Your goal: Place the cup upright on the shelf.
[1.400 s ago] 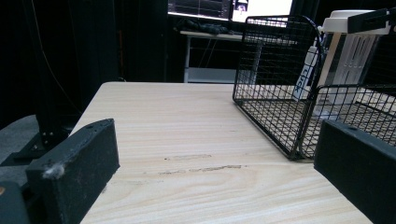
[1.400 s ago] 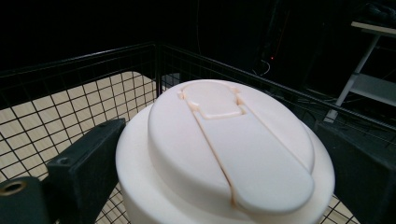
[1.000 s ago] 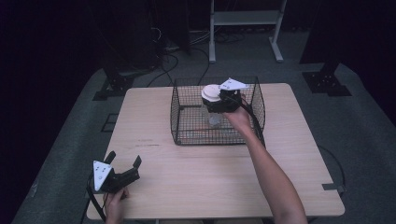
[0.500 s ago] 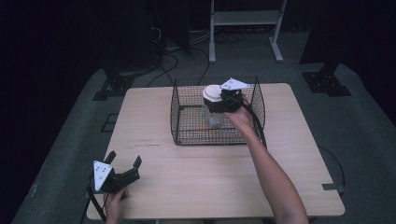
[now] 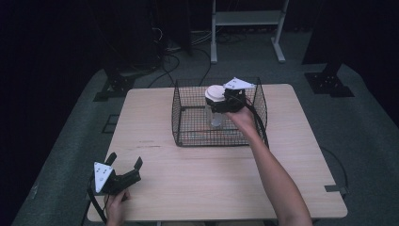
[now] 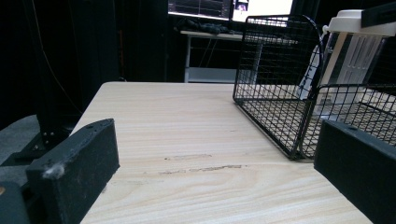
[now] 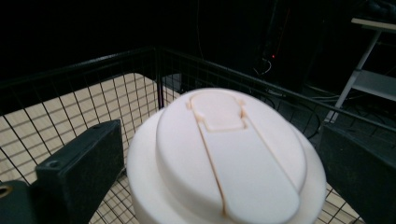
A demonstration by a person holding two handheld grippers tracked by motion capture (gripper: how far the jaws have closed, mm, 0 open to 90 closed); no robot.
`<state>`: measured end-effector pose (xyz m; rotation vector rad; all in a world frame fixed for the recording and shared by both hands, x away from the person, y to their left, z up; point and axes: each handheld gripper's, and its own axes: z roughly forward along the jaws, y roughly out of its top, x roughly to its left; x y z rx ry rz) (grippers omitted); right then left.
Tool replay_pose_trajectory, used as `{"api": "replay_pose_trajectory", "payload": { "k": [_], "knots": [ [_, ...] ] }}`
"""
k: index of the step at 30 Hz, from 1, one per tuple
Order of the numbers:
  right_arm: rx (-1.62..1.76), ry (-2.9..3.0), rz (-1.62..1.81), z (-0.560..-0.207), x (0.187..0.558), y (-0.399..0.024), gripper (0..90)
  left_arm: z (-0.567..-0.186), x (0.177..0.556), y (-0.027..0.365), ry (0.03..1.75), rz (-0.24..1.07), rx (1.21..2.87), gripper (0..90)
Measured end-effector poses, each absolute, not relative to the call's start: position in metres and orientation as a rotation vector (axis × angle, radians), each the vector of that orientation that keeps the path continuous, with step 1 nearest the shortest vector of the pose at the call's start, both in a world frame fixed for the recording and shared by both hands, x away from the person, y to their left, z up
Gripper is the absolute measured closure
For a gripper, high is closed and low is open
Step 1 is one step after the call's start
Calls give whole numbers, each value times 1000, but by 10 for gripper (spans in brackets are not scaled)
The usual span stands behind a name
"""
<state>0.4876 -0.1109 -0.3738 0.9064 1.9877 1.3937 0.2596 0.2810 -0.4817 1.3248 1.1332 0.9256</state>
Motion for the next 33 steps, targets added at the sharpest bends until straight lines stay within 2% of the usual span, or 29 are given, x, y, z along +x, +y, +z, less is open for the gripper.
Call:
{"api": "replay_pose_trajectory", "payload": {
  "k": [23, 33],
  "knots": [
    [861, 1913, 1422, -342, 463, -125, 14, -482, 260, 280, 1136, 929, 1329, 0],
    [866, 1919, 1411, -341, 448, -137, 14, -482, 259, 282, 1135, 922, 1327, 0]
  ]
}}
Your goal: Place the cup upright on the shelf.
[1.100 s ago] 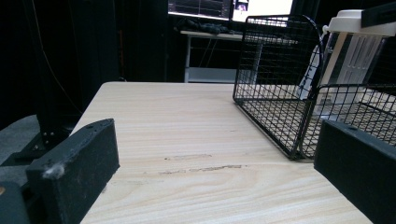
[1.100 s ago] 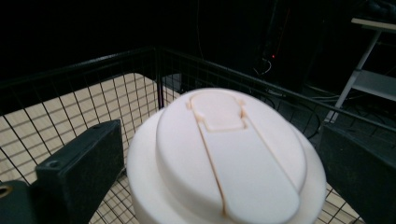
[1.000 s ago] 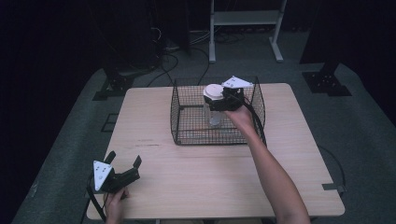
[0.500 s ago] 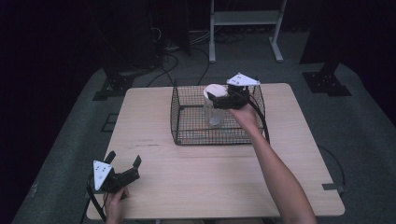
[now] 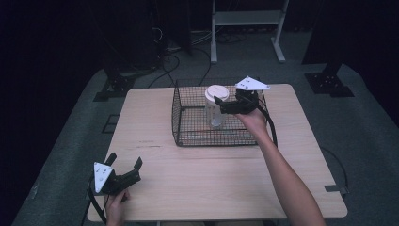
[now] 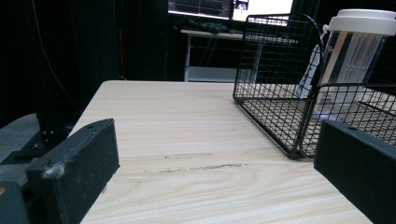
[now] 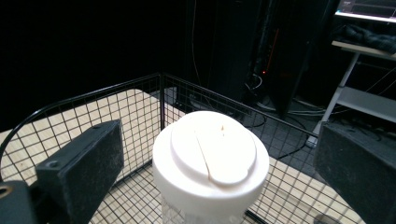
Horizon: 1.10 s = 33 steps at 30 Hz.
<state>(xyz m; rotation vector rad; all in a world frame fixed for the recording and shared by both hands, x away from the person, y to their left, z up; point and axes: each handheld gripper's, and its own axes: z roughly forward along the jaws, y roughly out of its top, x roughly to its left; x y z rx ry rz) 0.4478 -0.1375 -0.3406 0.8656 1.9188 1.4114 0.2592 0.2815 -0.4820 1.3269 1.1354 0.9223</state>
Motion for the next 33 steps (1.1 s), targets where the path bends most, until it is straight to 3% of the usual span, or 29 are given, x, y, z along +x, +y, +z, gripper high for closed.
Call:
{"api": "replay_pose_trajectory", "payload": {
  "k": [33],
  "knots": [
    [884, 1927, 1392, -331, 417, -182, 14, -482, 260, 280, 1131, 933, 1338, 0]
  ]
}}
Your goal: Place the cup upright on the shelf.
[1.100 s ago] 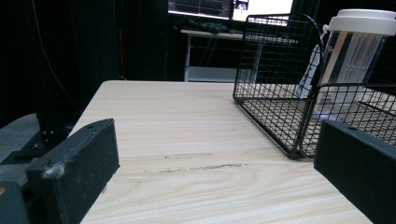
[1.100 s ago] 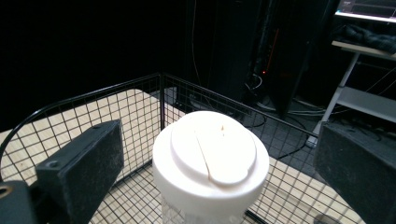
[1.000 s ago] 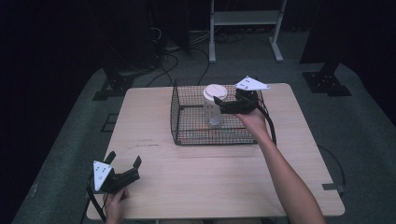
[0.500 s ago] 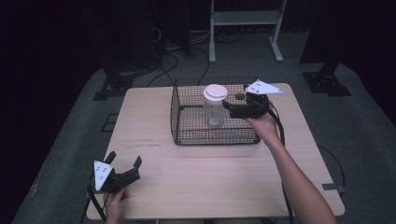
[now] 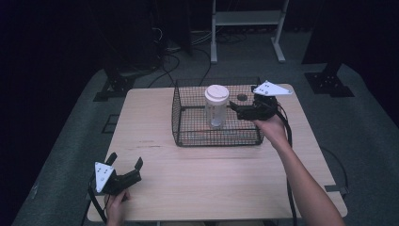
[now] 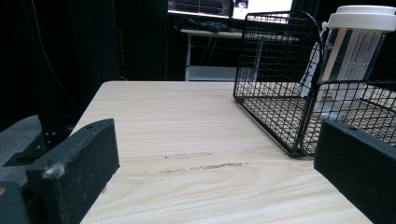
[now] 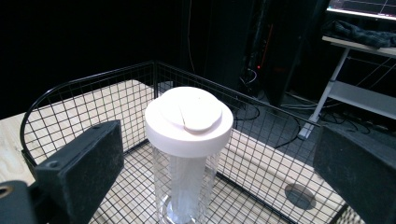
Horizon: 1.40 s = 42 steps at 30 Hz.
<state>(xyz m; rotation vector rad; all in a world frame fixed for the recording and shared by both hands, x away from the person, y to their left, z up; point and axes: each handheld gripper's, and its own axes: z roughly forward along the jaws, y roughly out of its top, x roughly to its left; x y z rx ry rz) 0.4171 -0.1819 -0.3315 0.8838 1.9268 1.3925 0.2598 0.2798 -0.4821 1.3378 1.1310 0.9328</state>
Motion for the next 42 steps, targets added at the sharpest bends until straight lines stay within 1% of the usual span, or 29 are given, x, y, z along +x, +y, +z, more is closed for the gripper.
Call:
{"api": "replay_pose_trajectory", "payload": {
  "k": [8, 42],
  "knots": [
    [872, 1921, 1382, -328, 409, -191, 14, -482, 260, 279, 1131, 934, 1340, 0],
    [880, 1949, 1369, -346, 371, -228, 14, -482, 260, 277, 1126, 942, 1349, 0]
  ]
}}
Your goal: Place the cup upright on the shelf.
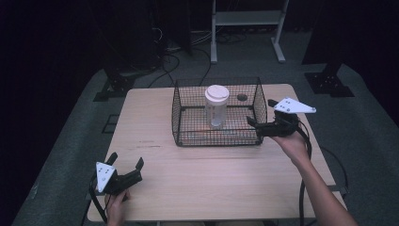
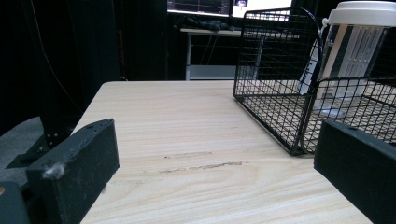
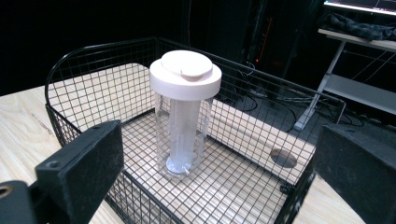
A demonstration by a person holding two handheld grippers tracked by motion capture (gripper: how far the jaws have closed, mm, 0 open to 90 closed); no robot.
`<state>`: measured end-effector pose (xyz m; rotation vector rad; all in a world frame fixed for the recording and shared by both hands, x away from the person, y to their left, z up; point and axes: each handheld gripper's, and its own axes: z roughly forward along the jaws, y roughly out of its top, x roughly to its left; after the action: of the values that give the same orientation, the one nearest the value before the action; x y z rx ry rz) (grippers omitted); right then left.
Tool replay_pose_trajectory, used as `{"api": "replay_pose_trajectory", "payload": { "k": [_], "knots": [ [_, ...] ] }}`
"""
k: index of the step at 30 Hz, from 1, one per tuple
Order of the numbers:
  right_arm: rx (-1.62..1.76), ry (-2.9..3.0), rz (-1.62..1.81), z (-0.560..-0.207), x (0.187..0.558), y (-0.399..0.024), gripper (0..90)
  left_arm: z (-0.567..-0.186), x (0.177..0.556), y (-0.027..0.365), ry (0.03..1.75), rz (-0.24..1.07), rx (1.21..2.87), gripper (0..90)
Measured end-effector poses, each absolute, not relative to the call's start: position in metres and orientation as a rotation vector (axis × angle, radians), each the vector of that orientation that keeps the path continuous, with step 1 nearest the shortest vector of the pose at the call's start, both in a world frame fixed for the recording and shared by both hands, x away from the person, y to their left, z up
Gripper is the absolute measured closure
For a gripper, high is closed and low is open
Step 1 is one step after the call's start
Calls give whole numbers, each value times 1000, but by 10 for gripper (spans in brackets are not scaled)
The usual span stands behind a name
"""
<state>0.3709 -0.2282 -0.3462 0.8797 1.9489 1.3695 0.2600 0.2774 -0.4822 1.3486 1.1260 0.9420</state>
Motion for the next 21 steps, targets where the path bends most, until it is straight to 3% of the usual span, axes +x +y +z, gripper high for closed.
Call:
{"api": "replay_pose_trajectory", "payload": {
  "k": [21],
  "knots": [
    [906, 1951, 1352, -366, 348, -249, 14, -482, 260, 278, 1125, 944, 1356, 0]
  ]
}}
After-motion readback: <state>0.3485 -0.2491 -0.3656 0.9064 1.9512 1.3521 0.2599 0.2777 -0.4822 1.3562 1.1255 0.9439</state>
